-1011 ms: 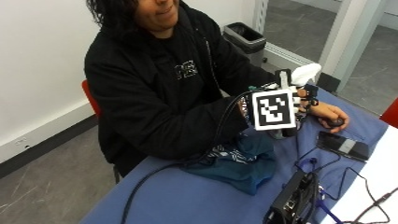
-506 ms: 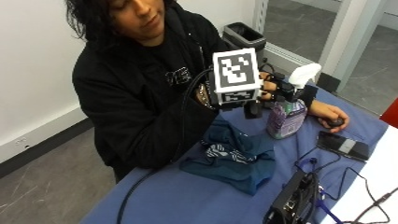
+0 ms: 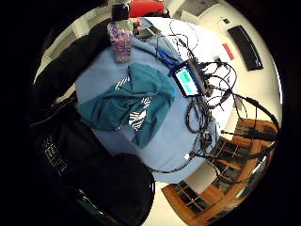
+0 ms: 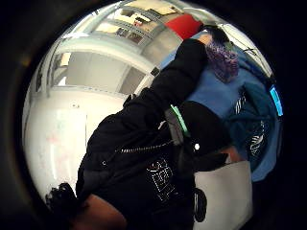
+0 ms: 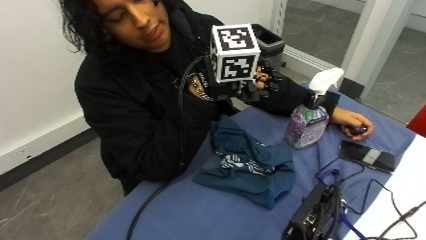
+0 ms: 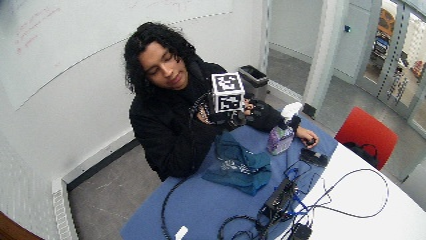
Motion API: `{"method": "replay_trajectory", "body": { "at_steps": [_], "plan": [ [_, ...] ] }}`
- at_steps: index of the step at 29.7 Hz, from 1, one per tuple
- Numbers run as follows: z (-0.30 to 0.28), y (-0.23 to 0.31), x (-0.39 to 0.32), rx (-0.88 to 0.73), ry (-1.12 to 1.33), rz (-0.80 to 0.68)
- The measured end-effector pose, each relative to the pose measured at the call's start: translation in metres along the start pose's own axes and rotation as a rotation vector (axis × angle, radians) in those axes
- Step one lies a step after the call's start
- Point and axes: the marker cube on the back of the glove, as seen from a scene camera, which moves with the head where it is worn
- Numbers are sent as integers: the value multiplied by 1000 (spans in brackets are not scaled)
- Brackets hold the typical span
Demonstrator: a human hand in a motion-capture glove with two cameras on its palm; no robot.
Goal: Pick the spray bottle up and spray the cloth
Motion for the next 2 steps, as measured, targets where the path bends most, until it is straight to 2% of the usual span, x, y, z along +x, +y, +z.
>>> {"method": "replay_trajectory", "body": {
  "at_steps": [2],
  "plan": [
    [1,-1,1,-17,-2,1]
  ]
}}
